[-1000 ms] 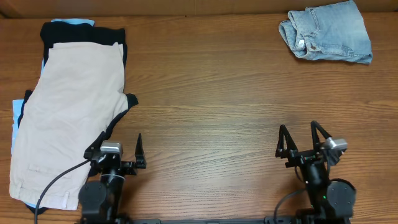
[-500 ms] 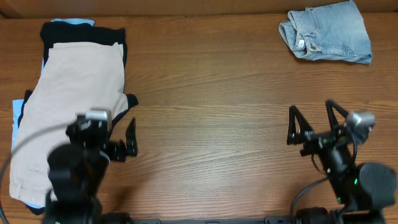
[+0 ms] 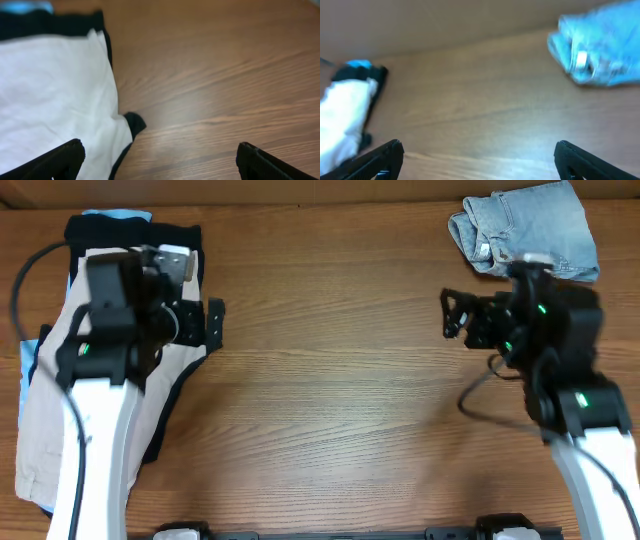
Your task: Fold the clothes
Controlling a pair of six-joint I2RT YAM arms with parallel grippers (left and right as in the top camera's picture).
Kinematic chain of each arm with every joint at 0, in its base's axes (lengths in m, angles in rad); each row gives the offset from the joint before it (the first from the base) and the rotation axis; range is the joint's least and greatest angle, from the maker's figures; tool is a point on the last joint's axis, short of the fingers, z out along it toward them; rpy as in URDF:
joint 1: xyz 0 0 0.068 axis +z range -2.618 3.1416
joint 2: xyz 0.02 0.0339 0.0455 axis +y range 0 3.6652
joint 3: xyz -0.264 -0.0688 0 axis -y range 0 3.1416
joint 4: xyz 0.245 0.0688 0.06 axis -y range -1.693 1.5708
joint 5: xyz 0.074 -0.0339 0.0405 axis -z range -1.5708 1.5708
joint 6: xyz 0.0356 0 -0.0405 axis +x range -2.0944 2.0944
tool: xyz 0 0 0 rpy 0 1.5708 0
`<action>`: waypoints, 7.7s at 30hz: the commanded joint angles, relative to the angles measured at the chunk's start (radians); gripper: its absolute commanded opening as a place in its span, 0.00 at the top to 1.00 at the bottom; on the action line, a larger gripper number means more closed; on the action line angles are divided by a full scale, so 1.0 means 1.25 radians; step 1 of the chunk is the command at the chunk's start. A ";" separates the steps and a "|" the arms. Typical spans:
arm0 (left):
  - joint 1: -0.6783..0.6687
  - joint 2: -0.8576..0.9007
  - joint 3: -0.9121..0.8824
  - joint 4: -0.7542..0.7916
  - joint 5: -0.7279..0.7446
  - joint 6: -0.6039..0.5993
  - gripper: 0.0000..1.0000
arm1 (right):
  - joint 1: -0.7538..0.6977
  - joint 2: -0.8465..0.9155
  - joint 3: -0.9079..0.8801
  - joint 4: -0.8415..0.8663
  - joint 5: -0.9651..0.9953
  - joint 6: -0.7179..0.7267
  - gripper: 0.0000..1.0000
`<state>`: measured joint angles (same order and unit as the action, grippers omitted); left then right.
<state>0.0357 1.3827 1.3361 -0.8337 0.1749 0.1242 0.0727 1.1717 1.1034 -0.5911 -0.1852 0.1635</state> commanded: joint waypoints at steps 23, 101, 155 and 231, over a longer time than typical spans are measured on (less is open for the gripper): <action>0.009 0.452 0.015 0.033 -0.308 0.036 0.33 | 0.005 0.296 0.016 -0.016 -0.205 -0.006 0.26; -0.412 0.490 0.435 -0.137 0.070 -0.192 0.00 | -0.278 0.193 0.166 -0.330 -0.191 0.030 0.41; -0.060 0.417 -0.184 0.326 0.101 -0.391 0.00 | -0.278 0.194 0.165 -0.346 -0.133 -0.013 0.31; -0.244 0.421 0.001 -0.101 0.049 -0.034 0.51 | -0.225 0.194 0.165 -0.316 -0.227 -0.066 0.24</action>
<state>-0.2478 1.9118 1.3525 -0.9600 0.1780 0.1024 -0.2089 1.4387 1.2839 -0.9882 -0.4614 0.0784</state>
